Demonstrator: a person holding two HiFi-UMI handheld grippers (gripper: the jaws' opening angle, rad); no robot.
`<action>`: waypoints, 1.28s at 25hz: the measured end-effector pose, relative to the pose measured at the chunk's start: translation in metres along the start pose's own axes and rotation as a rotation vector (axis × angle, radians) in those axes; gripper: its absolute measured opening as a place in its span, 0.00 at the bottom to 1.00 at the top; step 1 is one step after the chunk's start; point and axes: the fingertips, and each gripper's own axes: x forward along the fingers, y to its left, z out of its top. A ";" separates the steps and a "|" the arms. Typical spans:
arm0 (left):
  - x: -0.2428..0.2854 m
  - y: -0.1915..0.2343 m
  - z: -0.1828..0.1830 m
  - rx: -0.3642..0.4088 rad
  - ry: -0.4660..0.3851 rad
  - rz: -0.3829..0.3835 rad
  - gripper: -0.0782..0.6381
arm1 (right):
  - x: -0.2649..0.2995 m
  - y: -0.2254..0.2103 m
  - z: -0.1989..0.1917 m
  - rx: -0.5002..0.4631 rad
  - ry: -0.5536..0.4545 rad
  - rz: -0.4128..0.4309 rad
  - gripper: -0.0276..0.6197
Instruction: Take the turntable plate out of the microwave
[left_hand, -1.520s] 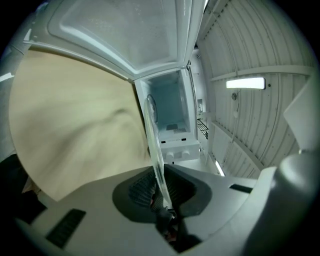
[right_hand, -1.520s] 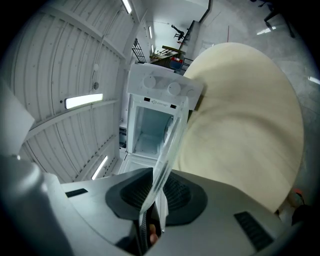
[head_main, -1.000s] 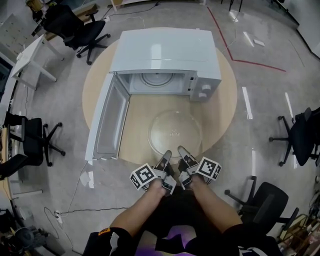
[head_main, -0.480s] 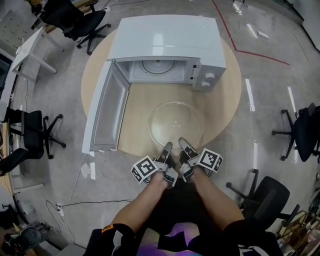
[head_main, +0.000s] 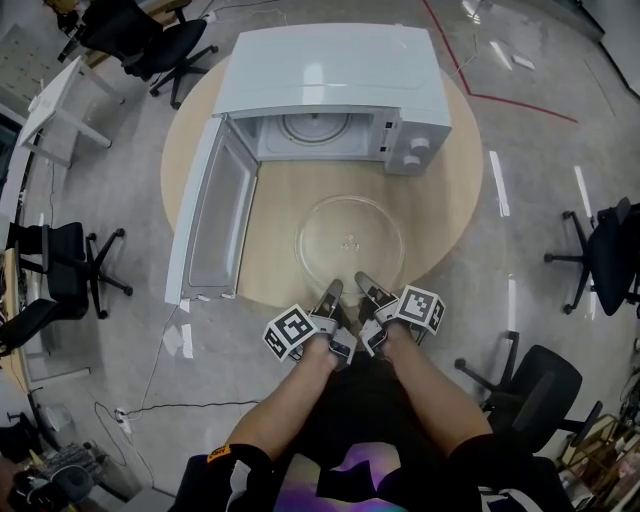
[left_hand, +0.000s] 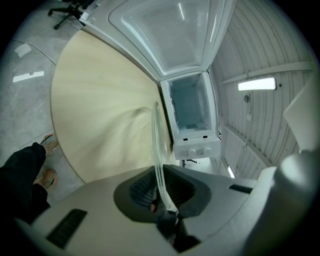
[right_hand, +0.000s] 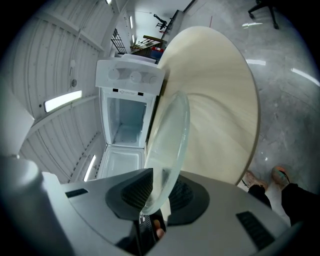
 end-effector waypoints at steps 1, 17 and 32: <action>0.000 0.001 0.001 -0.002 -0.001 0.003 0.22 | 0.001 -0.001 -0.001 0.008 0.003 -0.009 0.15; -0.004 0.012 -0.004 -0.006 0.009 0.021 0.22 | -0.012 -0.015 -0.021 0.139 0.075 -0.091 0.15; -0.002 0.024 0.000 -0.043 -0.004 0.036 0.22 | -0.035 -0.027 -0.032 0.227 0.037 -0.058 0.13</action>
